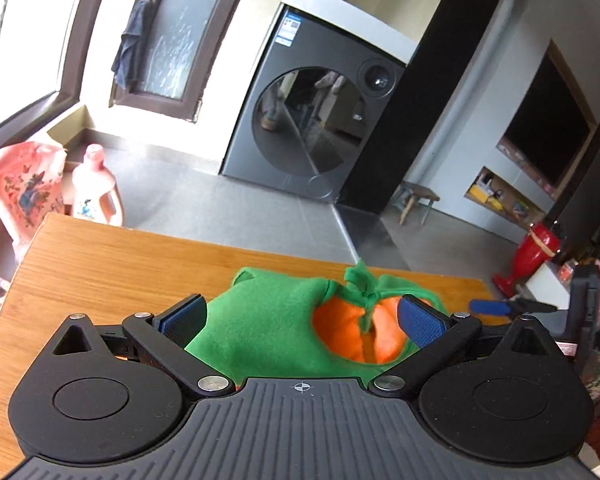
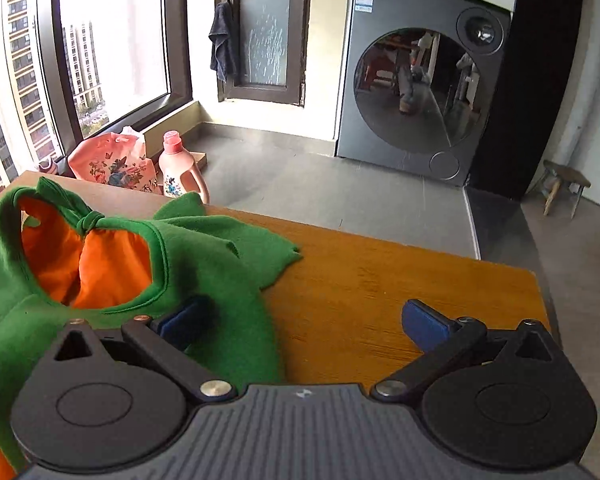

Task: Fold clothes

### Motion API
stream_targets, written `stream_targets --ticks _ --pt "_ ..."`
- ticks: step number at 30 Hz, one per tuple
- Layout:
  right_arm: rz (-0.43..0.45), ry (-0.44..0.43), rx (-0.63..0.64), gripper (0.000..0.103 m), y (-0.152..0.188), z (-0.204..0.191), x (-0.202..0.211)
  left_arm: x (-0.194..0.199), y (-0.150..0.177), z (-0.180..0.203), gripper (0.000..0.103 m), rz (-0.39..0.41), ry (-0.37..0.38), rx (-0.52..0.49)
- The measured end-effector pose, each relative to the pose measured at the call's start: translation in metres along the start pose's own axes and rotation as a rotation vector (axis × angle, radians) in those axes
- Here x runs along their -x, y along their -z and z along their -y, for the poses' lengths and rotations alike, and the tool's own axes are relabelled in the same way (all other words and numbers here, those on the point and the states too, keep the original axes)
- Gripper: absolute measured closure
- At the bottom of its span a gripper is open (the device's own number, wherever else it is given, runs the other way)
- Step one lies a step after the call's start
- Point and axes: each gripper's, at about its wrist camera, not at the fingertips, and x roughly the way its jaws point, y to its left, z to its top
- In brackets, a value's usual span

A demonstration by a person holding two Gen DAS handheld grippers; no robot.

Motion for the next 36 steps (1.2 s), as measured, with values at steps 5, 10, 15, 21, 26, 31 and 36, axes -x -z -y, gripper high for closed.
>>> stream_targets --ticks 5,10,15,21,26,31,36 --pt "0.094 -0.042 0.056 0.000 0.001 -0.003 0.021 -0.008 -0.002 0.008 0.000 -0.040 -0.052 -0.036" --pt "0.201 -0.114 0.185 0.016 -0.011 -0.032 0.048 -0.025 -0.002 0.030 0.001 -0.086 -0.178 -0.187" --pt "0.111 -0.186 0.192 0.030 -0.033 -0.054 0.018 -0.055 -0.002 0.042 0.025 -0.149 -0.286 -0.272" --pt "0.049 -0.174 0.136 0.081 -0.026 -0.055 0.000 -0.062 0.009 0.041 0.055 -0.180 -0.343 -0.323" --pt "0.131 -0.230 0.159 0.086 -0.013 -0.053 0.063 -0.006 0.003 0.059 0.068 -0.095 -0.252 -0.283" --pt "0.122 -0.305 0.195 0.086 0.020 -0.056 0.120 0.067 0.021 0.080 0.064 -0.067 -0.094 -0.251" --pt "0.062 -0.302 0.271 0.086 0.057 -0.067 0.145 0.120 0.046 0.094 0.044 -0.065 -0.011 -0.296"
